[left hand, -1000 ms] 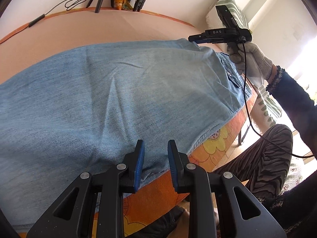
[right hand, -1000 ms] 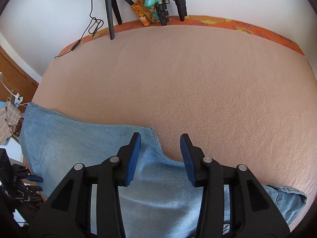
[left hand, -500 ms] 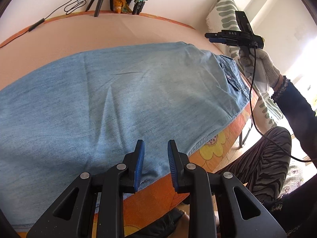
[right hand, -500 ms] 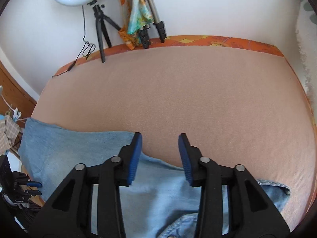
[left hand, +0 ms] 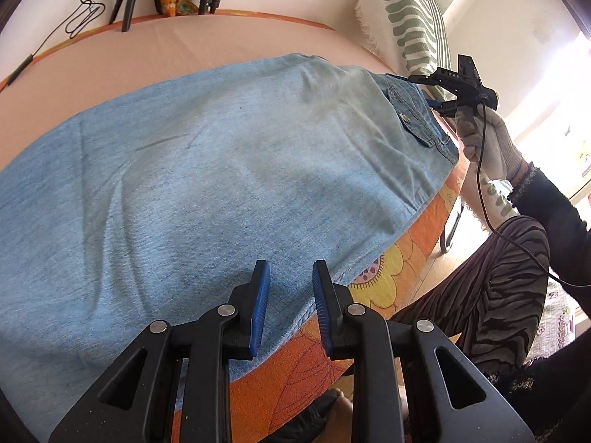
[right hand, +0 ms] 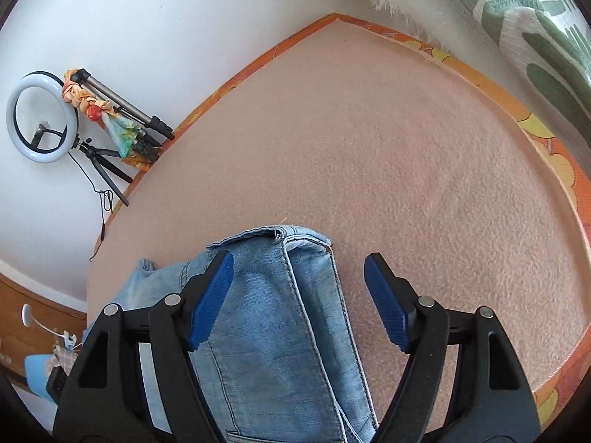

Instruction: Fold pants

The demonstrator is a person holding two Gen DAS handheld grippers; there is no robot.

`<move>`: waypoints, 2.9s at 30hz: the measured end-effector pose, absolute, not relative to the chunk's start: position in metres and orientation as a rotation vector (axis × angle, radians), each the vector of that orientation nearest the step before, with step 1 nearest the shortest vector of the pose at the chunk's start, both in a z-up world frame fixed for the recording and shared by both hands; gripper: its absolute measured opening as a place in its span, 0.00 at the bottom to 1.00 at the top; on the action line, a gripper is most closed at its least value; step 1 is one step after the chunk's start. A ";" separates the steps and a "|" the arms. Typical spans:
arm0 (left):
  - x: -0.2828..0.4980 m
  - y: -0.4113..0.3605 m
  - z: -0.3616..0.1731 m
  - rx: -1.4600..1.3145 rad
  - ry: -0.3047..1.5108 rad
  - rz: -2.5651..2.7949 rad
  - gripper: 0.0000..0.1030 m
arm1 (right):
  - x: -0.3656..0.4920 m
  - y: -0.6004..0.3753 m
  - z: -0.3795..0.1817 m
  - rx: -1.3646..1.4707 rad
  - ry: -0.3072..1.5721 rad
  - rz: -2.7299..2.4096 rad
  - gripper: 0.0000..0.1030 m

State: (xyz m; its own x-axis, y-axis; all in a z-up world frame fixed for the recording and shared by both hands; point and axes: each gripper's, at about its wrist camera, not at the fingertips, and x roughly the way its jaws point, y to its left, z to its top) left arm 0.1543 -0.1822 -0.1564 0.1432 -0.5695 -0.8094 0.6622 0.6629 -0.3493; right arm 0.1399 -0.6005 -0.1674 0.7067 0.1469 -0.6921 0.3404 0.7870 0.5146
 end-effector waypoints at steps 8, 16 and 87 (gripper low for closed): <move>0.159 -0.179 -0.158 0.072 1.116 -0.891 0.21 | 0.157 -0.552 -0.159 0.542 0.810 -0.058 0.07; 0.161 -0.172 -0.159 0.055 1.118 -0.894 0.21 | 0.141 -0.536 -0.118 0.300 0.815 -0.214 0.03; 0.088 0.313 -0.175 -0.879 0.836 0.185 0.47 | 0.186 -0.056 -0.103 -0.200 0.805 0.696 0.58</move>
